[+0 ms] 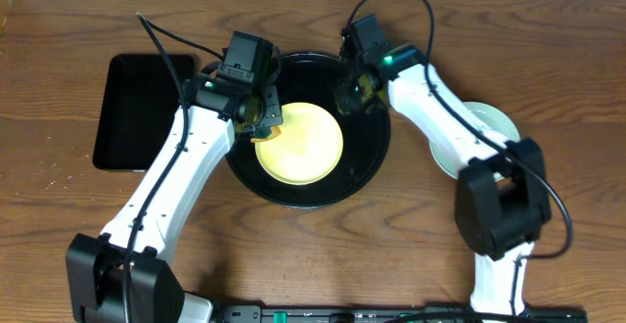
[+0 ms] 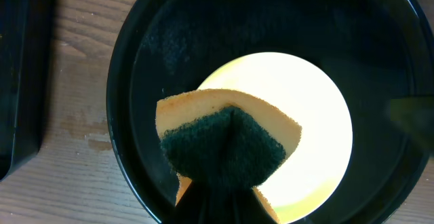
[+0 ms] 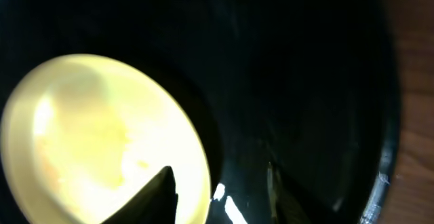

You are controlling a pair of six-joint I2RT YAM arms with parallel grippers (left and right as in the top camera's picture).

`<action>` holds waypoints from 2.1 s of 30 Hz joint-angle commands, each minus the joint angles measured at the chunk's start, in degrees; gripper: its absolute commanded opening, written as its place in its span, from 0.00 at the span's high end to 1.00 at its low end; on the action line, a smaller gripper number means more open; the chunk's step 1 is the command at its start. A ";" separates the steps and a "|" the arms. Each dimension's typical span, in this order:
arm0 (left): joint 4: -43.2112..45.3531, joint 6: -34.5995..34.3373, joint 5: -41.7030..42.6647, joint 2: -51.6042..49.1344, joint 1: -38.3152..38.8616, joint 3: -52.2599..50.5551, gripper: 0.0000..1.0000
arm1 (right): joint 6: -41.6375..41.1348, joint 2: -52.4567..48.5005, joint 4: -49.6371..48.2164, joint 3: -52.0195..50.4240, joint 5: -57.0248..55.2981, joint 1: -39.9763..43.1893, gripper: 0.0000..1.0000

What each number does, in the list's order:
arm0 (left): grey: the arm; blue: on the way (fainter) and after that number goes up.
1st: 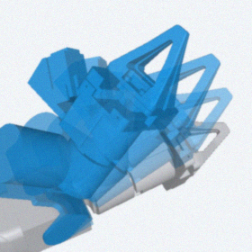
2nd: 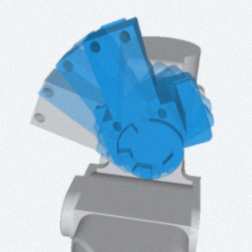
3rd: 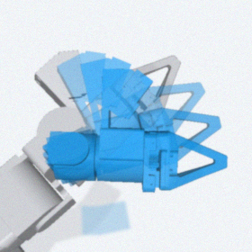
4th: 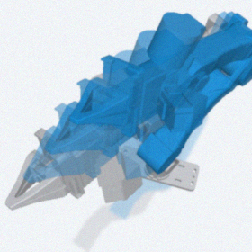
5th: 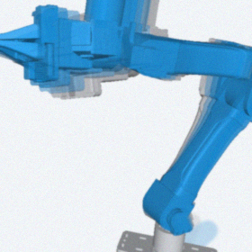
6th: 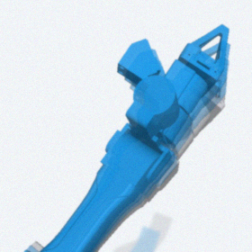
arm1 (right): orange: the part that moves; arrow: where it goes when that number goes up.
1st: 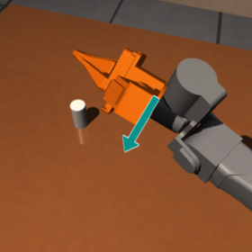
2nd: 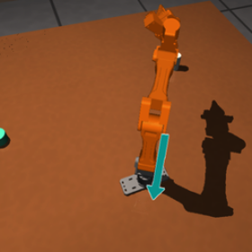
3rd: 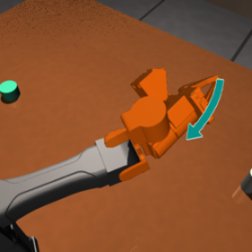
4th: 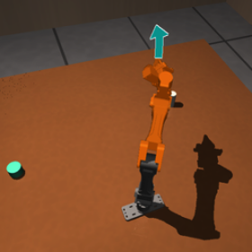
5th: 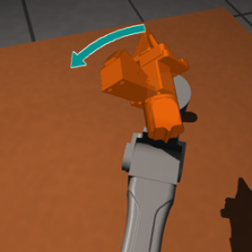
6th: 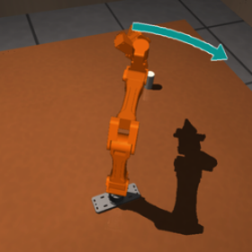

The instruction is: Clean dirty plates on tray and stack at the side

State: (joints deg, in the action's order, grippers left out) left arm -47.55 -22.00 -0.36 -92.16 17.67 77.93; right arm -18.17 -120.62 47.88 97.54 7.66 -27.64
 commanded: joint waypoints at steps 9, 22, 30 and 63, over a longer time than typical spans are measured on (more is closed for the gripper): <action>0.04 0.96 -0.24 -0.33 -0.28 -0.15 0.93 | 5.86 -6.49 -0.46 0.20 7.89 -1.18 0.52; 0.04 0.96 -0.26 -0.33 -0.28 -0.15 0.93 | 6.03 -11.13 -0.83 0.20 7.82 -1.75 0.56; 0.04 0.96 -0.26 -0.33 -0.28 -0.15 0.93 | 4.26 -11.19 -0.96 0.20 6.91 -1.68 0.99; 0.07 0.96 -0.26 -0.33 -0.28 -0.15 0.93 | 9.25 -6.34 1.40 0.31 34.40 9.88 0.93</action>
State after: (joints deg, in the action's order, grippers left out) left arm -47.55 -22.00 -0.34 -92.16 17.67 77.93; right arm -10.63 -129.25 49.12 97.86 42.59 -17.15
